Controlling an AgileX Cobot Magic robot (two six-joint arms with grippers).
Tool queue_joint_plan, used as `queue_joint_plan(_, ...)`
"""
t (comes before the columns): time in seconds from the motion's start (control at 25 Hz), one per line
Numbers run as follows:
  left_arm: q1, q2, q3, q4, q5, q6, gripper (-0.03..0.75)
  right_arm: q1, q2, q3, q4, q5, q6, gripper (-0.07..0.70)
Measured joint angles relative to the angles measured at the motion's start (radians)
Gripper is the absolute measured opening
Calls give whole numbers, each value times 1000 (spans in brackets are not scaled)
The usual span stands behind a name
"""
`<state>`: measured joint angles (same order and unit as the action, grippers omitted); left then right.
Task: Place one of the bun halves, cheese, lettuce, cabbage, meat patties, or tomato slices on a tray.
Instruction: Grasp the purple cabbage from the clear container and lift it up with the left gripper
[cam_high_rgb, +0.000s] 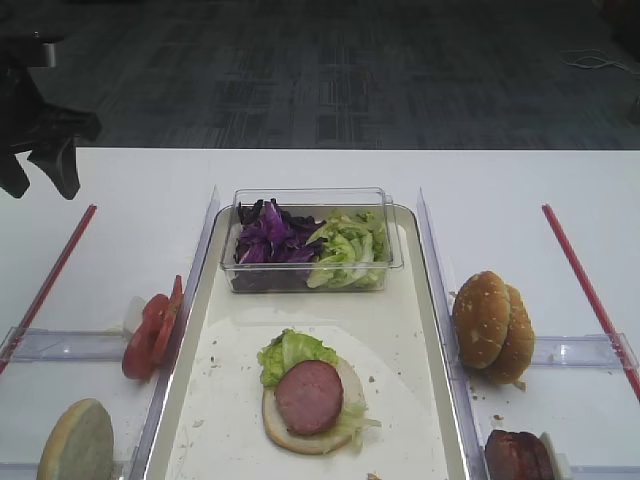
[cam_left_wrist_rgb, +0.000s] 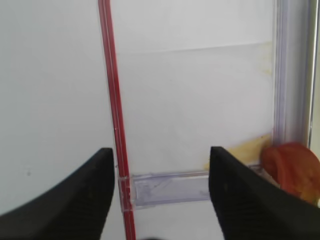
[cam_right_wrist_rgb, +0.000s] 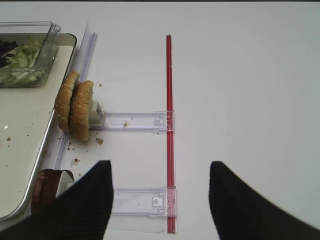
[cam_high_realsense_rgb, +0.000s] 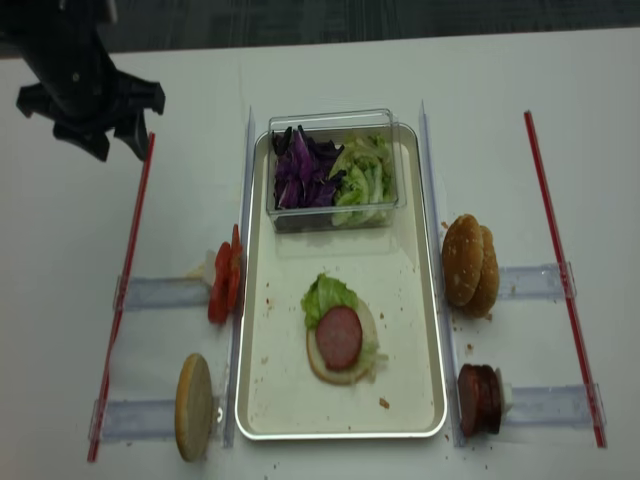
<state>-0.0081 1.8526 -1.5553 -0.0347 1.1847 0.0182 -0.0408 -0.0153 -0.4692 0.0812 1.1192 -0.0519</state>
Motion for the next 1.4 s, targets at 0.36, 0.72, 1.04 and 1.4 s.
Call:
queue_joint_plan(0.36, 0, 107, -111, 0, 24, 0, 421, 0, 0, 0, -4, 0, 5, 433)
queue_joint_plan(0.72, -9, 127, -134, -3, 35, -10, 421, 0, 0, 0, -7, 0, 5, 433)
queue_joint_plan(1.04, -96, 127, -136, -12, 27, -53, 421, 0, 0, 0, -7, 0, 7, 433)
queue_joint_plan(1.4, -228, 127, -136, -36, -35, -89, 421, 0, 0, 0, -7, 0, 7, 433)
